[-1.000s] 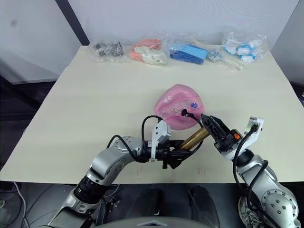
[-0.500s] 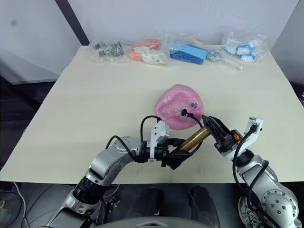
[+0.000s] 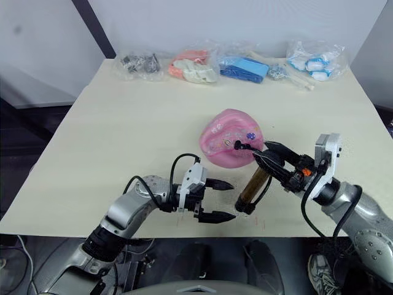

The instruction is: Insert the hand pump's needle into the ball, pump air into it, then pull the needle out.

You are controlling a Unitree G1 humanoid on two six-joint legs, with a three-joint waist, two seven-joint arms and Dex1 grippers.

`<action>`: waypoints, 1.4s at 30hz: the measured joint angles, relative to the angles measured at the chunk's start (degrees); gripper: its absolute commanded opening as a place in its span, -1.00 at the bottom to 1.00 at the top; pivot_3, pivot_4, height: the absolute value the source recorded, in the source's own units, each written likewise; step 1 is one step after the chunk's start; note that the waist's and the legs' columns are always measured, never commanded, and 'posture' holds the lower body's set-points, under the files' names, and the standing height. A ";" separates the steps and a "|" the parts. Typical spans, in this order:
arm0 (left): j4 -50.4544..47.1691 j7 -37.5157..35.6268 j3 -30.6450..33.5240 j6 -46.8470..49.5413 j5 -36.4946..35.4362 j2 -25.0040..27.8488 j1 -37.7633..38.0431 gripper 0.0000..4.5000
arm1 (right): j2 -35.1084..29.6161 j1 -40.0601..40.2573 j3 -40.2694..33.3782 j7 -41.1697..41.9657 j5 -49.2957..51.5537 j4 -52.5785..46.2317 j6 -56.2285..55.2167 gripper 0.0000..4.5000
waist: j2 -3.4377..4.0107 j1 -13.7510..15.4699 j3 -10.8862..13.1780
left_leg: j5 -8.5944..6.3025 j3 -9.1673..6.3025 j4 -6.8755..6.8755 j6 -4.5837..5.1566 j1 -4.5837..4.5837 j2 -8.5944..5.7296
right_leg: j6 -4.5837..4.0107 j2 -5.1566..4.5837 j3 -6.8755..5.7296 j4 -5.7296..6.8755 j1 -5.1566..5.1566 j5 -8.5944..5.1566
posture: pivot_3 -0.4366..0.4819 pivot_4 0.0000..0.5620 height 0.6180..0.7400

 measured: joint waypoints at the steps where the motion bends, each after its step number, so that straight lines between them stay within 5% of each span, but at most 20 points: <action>1: 0.58 -0.57 -0.19 -0.44 0.19 0.07 -0.28 0.99 | -0.54 -0.51 0.22 1.00 -0.79 -0.01 -0.28 -0.10 | 0.00 0.00 0.00 | 0.00 0.01 0.00 0.00 0.00 0.00 | 0.00 0.00 0.01 0.01 0.00 0.00 | -0.05 -0.47 0.94; 15: 19.83 -14.81 -1.46 -17.85 6.02 0.51 -6.93 0.99 | -4.25 -6.26 4.00 15.56 -11.42 1.71 -4.94 -0.10 | -0.09 0.03 0.05 | 0.00 0.00 0.01 0.00 -0.02 0.01 | -0.01 -0.02 0.00 0.00 -0.01 0.01 | -0.05 -0.47 0.94; 30: 23.10 -11.11 -0.16 -23.25 7.58 -9.65 -8.31 0.99 | -2.25 -7.84 4.98 16.49 -11.63 1.39 -5.60 -0.10 | -0.12 0.01 0.07 | 0.00 -0.03 0.06 0.00 -0.03 0.00 | 0.00 -0.05 -0.03 0.06 -0.01 0.02 | -0.05 -0.47 0.94; 42: 27.18 -12.25 -0.83 -24.00 10.75 -11.10 -9.98 0.99 | -2.50 -8.24 5.06 19.60 -10.70 1.01 -5.69 -0.10 | -0.12 0.04 0.07 | 0.00 -0.03 0.06 0.00 -0.04 -0.02 | 0.00 -0.04 -0.04 0.06 -0.01 0.01 | -0.05 -0.47 0.94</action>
